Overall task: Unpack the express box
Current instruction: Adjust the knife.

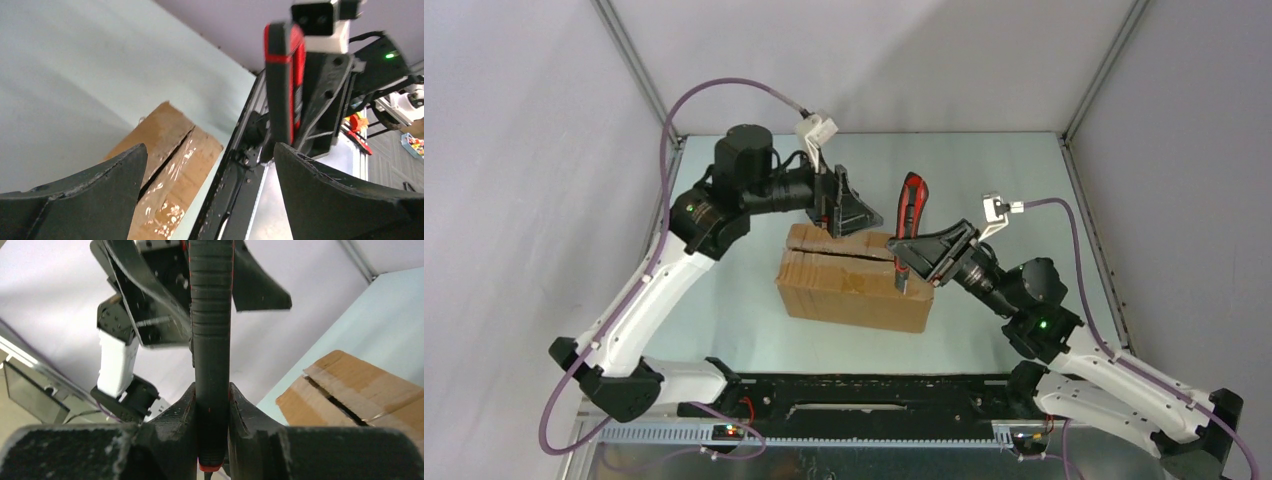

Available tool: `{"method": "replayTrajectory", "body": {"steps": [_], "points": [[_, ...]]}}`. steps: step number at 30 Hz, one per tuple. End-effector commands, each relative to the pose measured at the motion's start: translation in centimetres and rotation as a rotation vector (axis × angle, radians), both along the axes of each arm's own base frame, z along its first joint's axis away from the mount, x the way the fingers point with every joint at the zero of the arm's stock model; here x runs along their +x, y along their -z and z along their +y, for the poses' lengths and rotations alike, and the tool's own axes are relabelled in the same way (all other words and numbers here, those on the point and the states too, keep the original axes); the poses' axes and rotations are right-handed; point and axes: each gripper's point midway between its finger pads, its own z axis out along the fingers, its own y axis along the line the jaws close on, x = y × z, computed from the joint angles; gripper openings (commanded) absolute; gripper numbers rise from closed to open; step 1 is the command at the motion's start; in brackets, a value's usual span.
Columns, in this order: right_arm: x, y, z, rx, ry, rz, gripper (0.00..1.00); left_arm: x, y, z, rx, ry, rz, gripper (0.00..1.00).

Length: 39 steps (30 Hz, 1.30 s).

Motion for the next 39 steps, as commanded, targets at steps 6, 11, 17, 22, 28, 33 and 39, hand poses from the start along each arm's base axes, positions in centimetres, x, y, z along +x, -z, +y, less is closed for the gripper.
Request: {"method": "replayTrajectory", "body": {"steps": [6,11,17,22,28,33,39], "points": [[-3.9,-1.3,1.2,-0.059,-0.137,-0.149,0.00,-1.8,-7.7,-2.1,-0.204,0.211,-0.086,0.98],[-4.3,-1.4,1.2,-0.063,-0.156,-0.166,0.00,-1.5,-7.1,-2.9,-0.186,0.236,-0.018,0.84],[-4.2,-1.2,1.1,-0.073,-0.167,-0.170,0.00,-2.0,-5.5,-3.3,-0.158,0.271,0.038,0.56],[-5.1,-0.6,1.9,-0.107,-0.278,-0.187,0.00,-1.8,-5.3,-3.8,-0.155,0.266,0.053,0.00],[-4.7,-1.4,0.7,-0.096,-0.306,-0.192,0.46,-2.3,-3.8,-4.4,-0.095,0.273,0.070,0.00],[-5.4,-1.3,0.8,-0.099,-0.373,-0.210,0.60,-2.6,-3.5,-4.9,-0.079,0.298,0.087,0.00],[-5.6,-1.3,0.9,-0.100,-0.385,-0.215,0.55,-2.7,-3.3,-5.5,-0.072,0.328,0.096,0.00]]}}
